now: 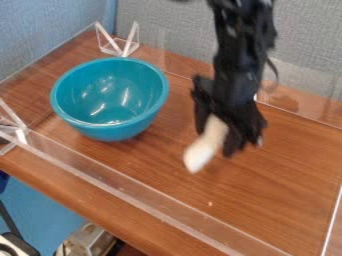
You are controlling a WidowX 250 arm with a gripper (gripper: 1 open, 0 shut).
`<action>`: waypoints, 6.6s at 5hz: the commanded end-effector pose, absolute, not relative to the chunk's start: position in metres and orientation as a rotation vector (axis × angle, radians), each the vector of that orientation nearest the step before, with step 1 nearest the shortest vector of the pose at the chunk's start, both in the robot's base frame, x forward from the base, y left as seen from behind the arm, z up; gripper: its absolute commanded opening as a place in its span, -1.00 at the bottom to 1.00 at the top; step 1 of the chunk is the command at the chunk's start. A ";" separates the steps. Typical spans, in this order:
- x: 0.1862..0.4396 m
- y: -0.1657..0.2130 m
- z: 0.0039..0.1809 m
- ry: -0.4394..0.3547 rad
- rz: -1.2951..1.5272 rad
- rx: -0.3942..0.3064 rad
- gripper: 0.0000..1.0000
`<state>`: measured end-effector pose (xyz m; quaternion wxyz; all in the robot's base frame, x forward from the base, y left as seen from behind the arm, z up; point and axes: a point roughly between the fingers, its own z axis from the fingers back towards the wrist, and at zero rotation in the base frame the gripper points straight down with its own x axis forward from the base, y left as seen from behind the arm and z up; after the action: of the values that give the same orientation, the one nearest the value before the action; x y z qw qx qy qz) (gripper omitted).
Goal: Remove the mushroom from inside the blue bowl and put it on the table
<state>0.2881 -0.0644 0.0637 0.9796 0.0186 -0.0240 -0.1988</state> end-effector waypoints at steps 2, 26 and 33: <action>0.312 -0.076 0.060 -0.087 -0.352 0.007 -1.00; 0.300 -0.100 0.073 -0.256 -0.120 0.077 1.00; 0.283 -0.071 0.060 -0.225 0.021 0.073 -1.00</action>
<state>0.2780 -0.0728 0.0512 0.9944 0.0414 -0.0967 0.0050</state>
